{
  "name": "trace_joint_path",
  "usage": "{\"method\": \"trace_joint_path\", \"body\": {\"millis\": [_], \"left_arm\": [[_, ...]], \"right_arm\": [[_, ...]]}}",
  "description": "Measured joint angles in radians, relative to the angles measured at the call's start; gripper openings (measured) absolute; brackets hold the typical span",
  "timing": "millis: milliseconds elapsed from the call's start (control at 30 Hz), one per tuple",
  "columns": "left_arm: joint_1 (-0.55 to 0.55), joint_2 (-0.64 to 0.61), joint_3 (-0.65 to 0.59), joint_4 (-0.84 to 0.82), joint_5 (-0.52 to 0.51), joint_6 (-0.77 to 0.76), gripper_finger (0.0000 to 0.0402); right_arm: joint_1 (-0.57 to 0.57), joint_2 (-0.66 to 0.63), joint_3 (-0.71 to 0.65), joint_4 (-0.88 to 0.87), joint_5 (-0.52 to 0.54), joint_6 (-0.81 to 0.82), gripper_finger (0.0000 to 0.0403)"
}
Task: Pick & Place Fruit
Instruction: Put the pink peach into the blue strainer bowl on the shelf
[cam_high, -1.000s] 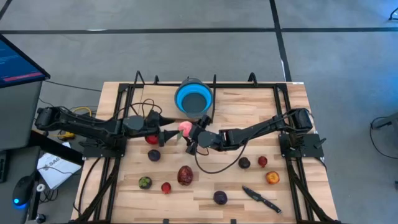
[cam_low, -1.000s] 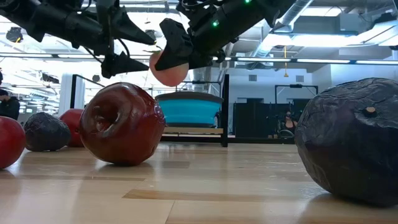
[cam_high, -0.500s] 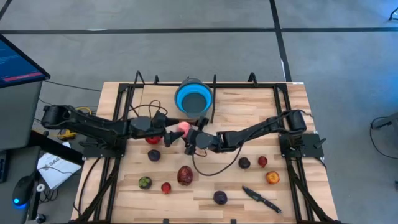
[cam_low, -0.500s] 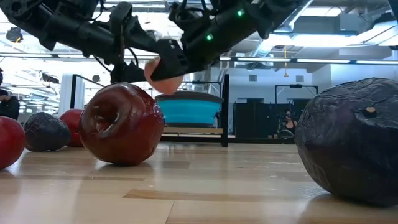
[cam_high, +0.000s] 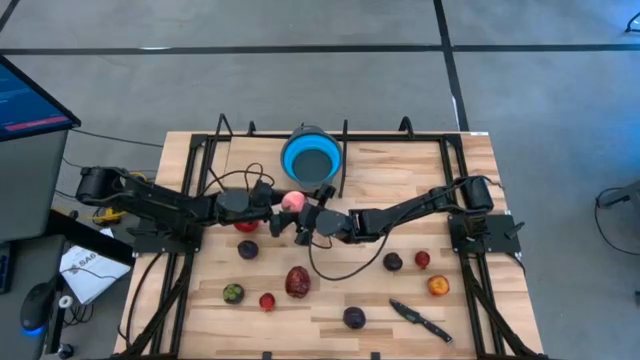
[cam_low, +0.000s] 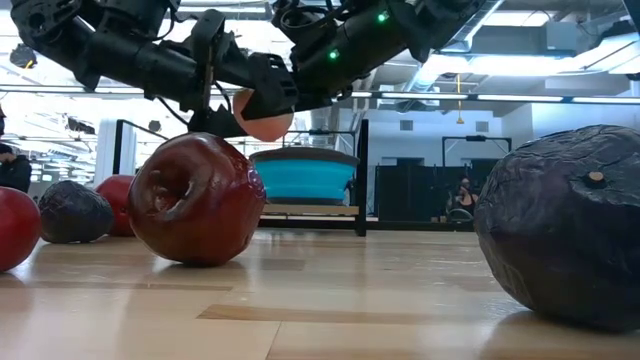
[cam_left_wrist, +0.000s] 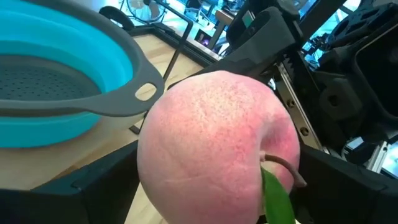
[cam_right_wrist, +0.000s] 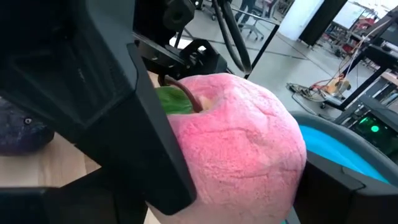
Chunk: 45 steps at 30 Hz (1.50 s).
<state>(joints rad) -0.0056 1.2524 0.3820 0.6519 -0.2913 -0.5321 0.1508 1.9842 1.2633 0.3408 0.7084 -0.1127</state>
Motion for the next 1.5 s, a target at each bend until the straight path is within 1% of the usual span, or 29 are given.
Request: {"method": "trace_joint_path", "body": {"millis": [200,433,533,667,800,900,967,1033,1133,1300,1433,1500], "left_arm": [[0.013,0.005,0.0,0.009,0.002,0.006,0.0363],[0.018,0.005,-0.001,0.023,-0.002,0.022,0.0332],[0.018,0.005,-0.001,0.023,-0.003,0.022,0.0329],[0.018,0.005,-0.001,0.028,-0.006,0.023,0.0329],[0.018,0.007,-0.001,0.024,0.002,0.023,0.0329],[0.018,0.003,-0.001,0.021,0.011,0.025,0.033],[0.018,0.002,-0.001,0.026,0.021,0.026,0.0331],[0.018,0.0,-0.001,0.027,0.032,0.027,0.033],[0.02,-0.006,0.004,0.043,0.045,0.027,0.0331],[0.019,-0.023,0.003,0.034,0.133,0.034,0.0333],[0.023,-0.062,0.019,-0.019,0.166,0.039,0.0332],[0.041,-0.09,0.073,-0.14,0.169,0.077,0.0333]], "right_arm": [[-0.001,0.0,0.0,0.006,0.002,-0.015,0.0296],[-0.002,0.0,-0.001,0.007,-0.012,-0.021,0.0302],[-0.002,0.0,-0.001,0.007,-0.018,-0.021,0.0318],[-0.004,0.0,0.0,0.01,-0.028,-0.018,0.0349],[-0.003,-0.002,0.0,-0.026,-0.038,-0.019,0.0379],[0.006,-0.004,0.002,-0.077,-0.038,-0.018,0.0394],[0.014,-0.01,0.002,-0.13,-0.028,0.008,0.0397],[0.022,-0.013,0.002,-0.18,-0.01,0.055,0.0395],[0.037,-0.026,-0.002,-0.311,0.001,0.141,0.0389],[0.067,-0.045,-0.002,-0.482,0.018,0.279,0.0383],[0.121,-0.056,0.0,-0.581,0.026,0.367,0.0383],[0.154,-0.062,0.0,-0.602,0.026,0.414,0.0383]]}}
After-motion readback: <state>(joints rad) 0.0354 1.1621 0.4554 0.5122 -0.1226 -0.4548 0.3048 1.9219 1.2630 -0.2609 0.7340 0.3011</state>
